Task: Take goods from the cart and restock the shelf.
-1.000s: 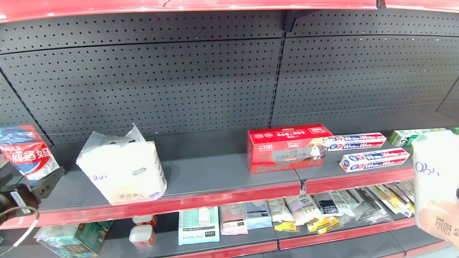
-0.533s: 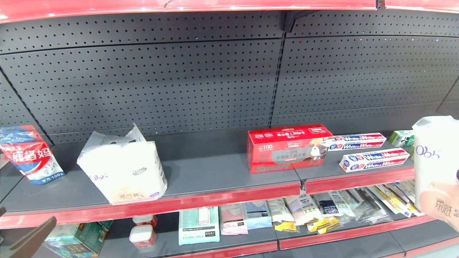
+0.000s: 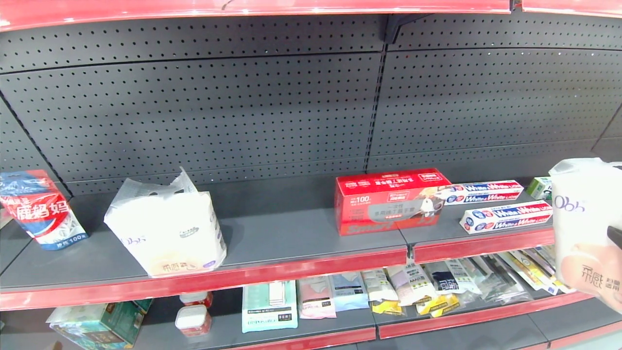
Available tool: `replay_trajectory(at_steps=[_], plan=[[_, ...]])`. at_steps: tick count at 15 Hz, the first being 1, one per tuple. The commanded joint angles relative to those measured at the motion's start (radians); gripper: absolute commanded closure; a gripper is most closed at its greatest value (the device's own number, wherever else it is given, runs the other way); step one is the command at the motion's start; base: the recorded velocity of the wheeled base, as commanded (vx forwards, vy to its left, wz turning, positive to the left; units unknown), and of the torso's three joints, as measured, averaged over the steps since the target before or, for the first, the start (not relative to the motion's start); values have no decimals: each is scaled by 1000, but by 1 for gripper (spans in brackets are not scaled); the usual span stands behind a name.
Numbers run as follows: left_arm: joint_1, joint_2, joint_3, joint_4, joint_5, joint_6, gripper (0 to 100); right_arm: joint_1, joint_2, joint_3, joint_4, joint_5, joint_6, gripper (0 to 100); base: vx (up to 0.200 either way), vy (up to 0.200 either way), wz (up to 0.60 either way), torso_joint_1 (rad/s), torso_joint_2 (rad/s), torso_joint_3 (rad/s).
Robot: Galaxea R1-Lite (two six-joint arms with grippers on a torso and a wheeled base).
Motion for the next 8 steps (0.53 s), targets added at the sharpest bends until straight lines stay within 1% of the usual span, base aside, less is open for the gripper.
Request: replay_trajectory(at_steps=[1, 5, 6, 8], plan=[[-1, -9, -15, -5, -25, 1, 0, -3, 8, 1, 0, 1, -1, 100, 0, 0, 0, 0, 0, 0], [-1, 9, -37, -5, -34, 17, 0, -4, 6, 4, 1, -1, -6, 100, 0, 0, 0, 0, 0, 0], [-1, 9, -37, -5, -57, 20, 0, -4, 8, 4, 1, -1, -7, 100, 0, 0, 0, 0, 0, 0], [-1, 11, -34, -5, -76, 21, 0, -6, 9, 3, 1, -2, -7, 100, 0, 0, 0, 0, 0, 0]])
